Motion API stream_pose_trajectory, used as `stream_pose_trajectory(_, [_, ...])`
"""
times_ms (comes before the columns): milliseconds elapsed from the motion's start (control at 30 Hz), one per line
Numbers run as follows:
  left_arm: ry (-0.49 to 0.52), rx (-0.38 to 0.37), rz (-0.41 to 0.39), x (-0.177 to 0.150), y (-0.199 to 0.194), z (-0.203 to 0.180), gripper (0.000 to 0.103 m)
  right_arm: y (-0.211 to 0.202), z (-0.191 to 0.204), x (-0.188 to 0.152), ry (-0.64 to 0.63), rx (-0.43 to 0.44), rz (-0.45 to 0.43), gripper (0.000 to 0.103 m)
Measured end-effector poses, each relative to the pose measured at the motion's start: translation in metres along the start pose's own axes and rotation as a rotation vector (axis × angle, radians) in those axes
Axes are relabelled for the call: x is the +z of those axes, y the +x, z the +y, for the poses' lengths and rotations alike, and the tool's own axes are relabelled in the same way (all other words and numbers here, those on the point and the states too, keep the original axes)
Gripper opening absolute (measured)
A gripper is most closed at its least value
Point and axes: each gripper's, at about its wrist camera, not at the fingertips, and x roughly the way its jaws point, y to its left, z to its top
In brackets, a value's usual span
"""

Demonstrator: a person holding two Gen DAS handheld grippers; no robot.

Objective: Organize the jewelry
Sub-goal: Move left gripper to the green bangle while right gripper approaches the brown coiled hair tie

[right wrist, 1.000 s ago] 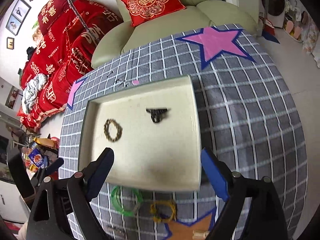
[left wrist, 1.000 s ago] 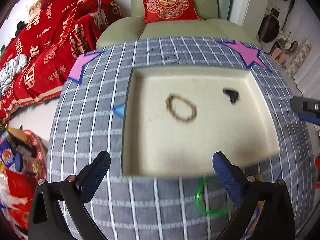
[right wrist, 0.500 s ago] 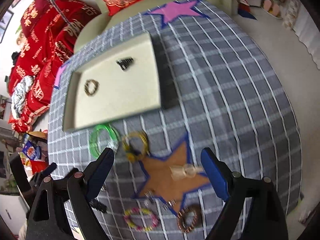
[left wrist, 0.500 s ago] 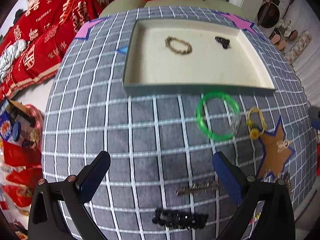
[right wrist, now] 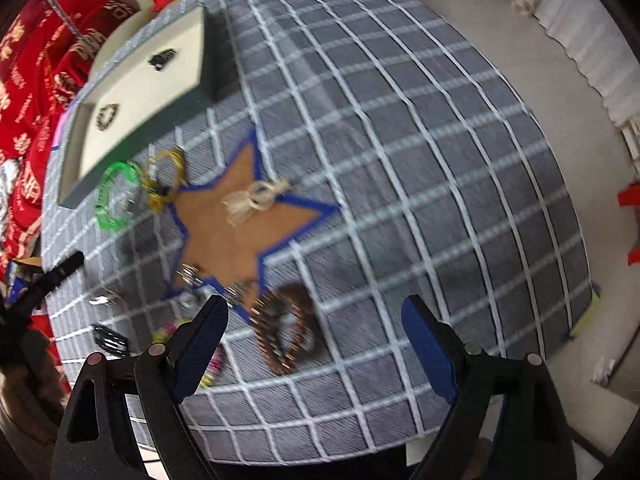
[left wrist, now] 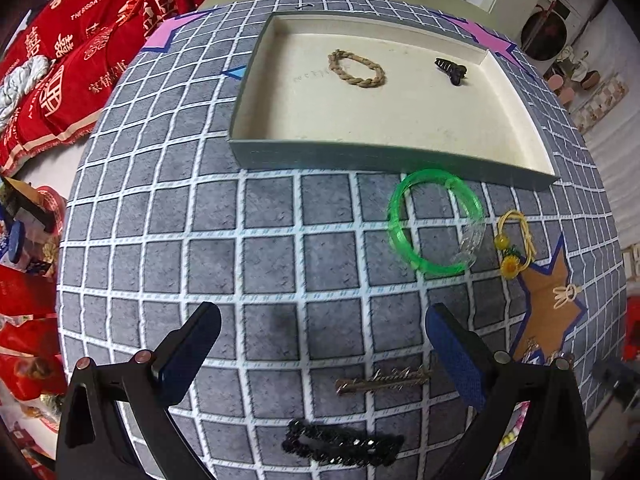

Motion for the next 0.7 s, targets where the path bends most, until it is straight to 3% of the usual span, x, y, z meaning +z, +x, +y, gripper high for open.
stream_pose_trajectory(367, [0.047, -0.012, -0.029, 0.028, 0.016, -0.022, 0.103, 0.021, -0.003, -0.024, 0.027, 0.0, 0.036, 0.089])
stream_pose_trajectory(500, [0.046, -0.011, -0.025, 0.034, 0.024, -0.025, 0.103, 0.029, -0.002, -0.027, 0.032, -0.007, 0.053, 0.072])
stream_pose_trajectory(567, [0.054, -0.01, -0.013, 0.035, 0.029, -0.029, 0.095, 0.03, 0.0, -0.03, 0.017, -0.027, 0.041, 0.07])
stream_pose_trajectory(700, [0.07, -0.002, -0.015, 0.038, 0.035, -0.037, 0.094, 0.034, 0.013, -0.033, -0.028, -0.074, 0.034, 0.066])
